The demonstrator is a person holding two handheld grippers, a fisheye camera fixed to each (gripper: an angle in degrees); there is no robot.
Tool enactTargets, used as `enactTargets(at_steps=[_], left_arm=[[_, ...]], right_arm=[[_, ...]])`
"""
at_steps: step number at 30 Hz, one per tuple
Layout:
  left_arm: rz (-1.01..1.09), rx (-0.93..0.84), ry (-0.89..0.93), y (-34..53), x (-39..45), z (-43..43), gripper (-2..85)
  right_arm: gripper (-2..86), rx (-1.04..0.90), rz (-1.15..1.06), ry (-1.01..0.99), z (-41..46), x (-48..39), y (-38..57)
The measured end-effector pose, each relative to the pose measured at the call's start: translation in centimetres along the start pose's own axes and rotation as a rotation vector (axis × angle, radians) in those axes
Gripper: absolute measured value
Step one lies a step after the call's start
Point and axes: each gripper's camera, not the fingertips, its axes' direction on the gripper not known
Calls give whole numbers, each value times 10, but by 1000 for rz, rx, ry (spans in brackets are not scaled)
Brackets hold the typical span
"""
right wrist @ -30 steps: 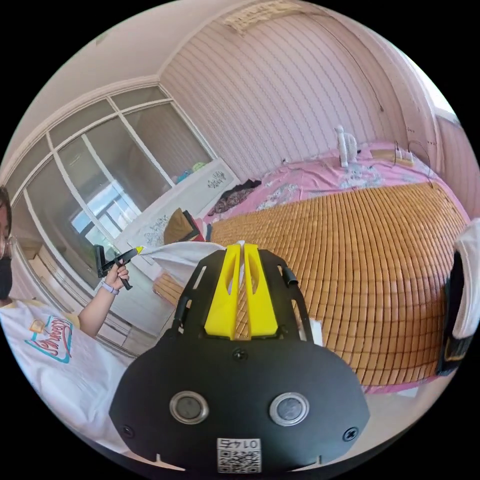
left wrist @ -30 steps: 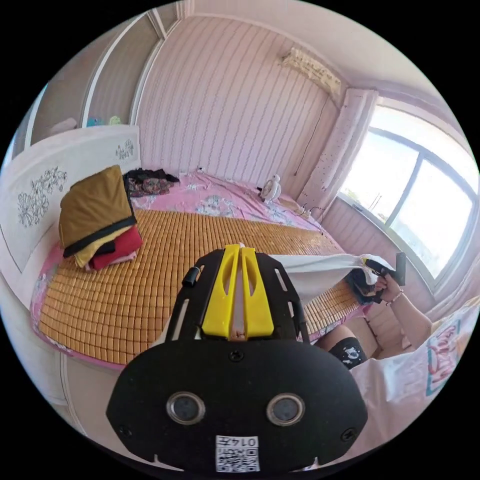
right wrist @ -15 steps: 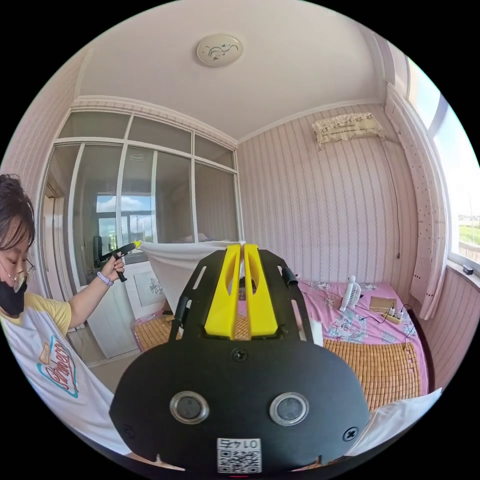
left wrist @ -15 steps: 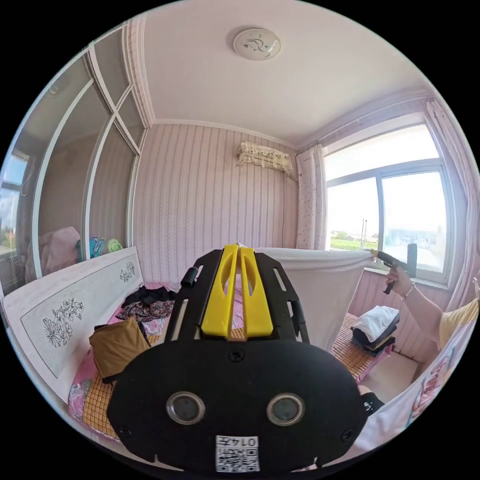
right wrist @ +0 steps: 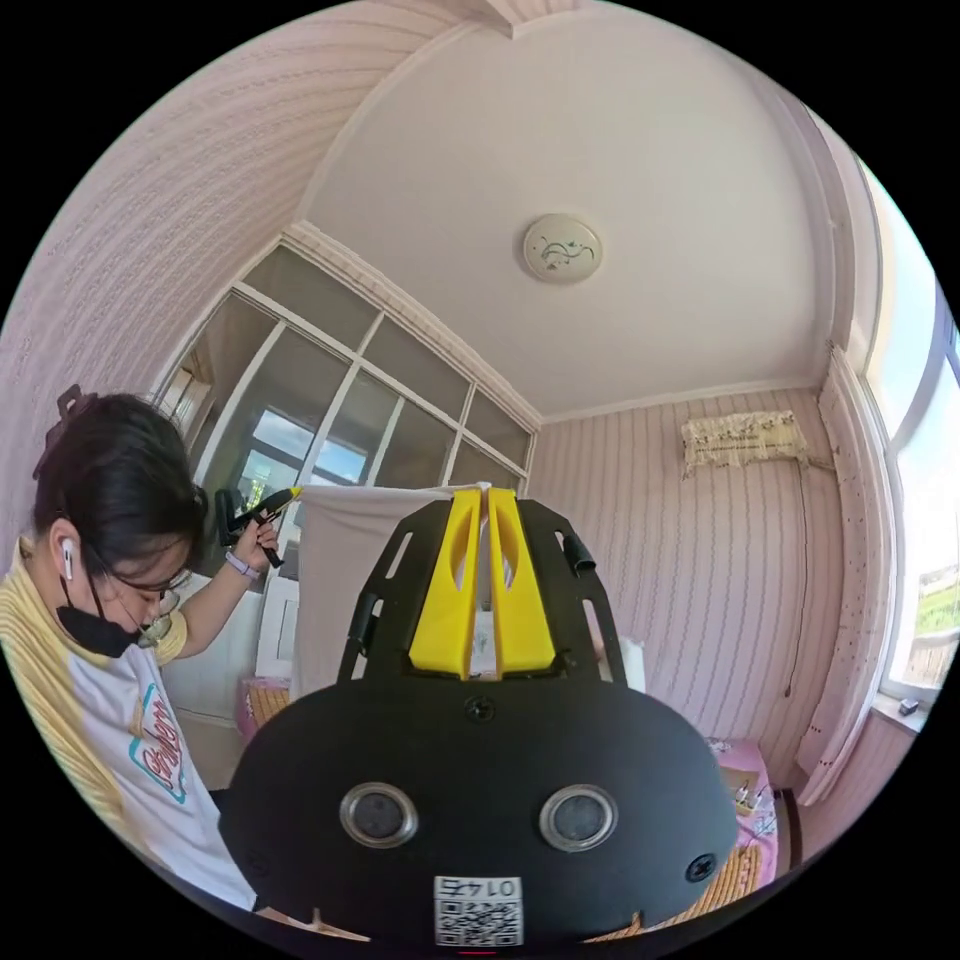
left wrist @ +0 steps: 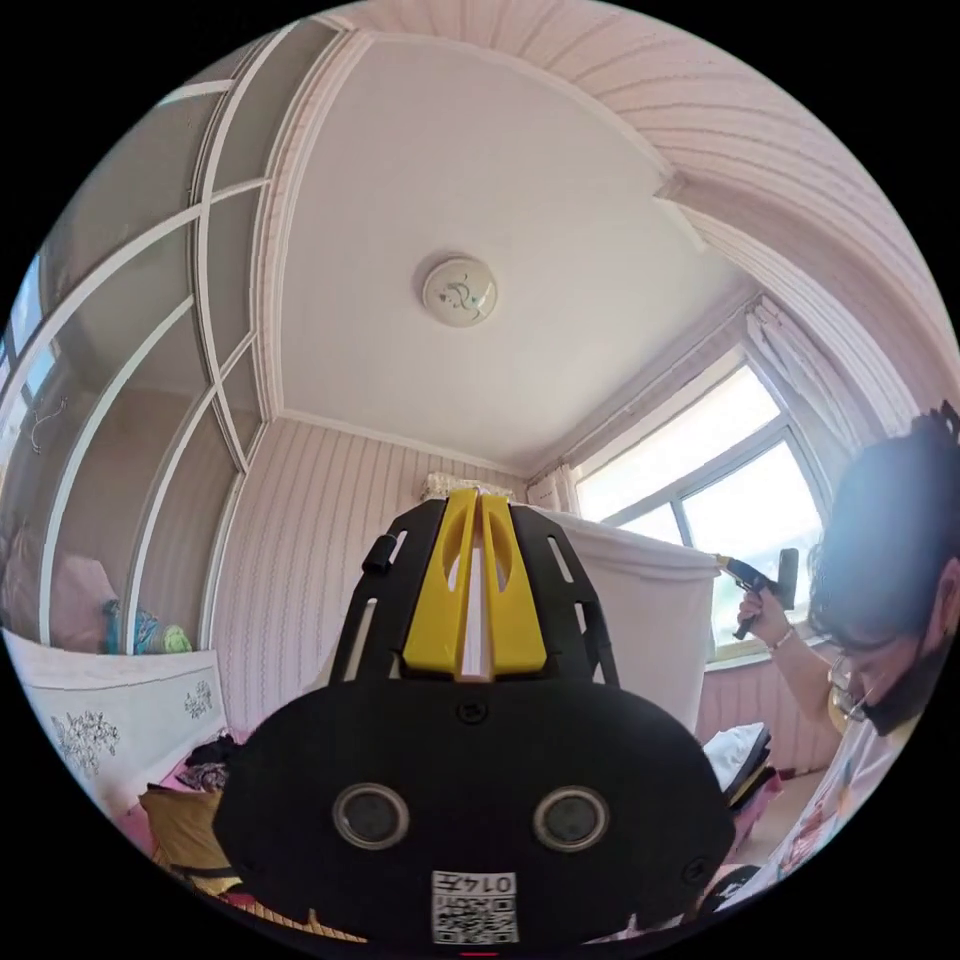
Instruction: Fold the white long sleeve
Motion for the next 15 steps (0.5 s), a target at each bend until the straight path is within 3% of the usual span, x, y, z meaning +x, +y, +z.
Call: enactTargets(at_steps=[5,7,10,12,15], left_arm=[[94,46,-29,-34,7,-1,-10],[77,-53,-50,-21,-6,23,-10],[4,-338,-100,42,-40,86,-10],[-88,-575,-164,114,-70,138,-10],[-189,-735,-212,193,-92,183,-10]], right_arm=[[3,13,-138,55,8,-17,-38],[3,-73,-125,74,31,-4,-26],[2,-348,-1,106,95,42,39],[0,-562,74,172,147,77,116],[-4,-704,182,213,191,117,192]])
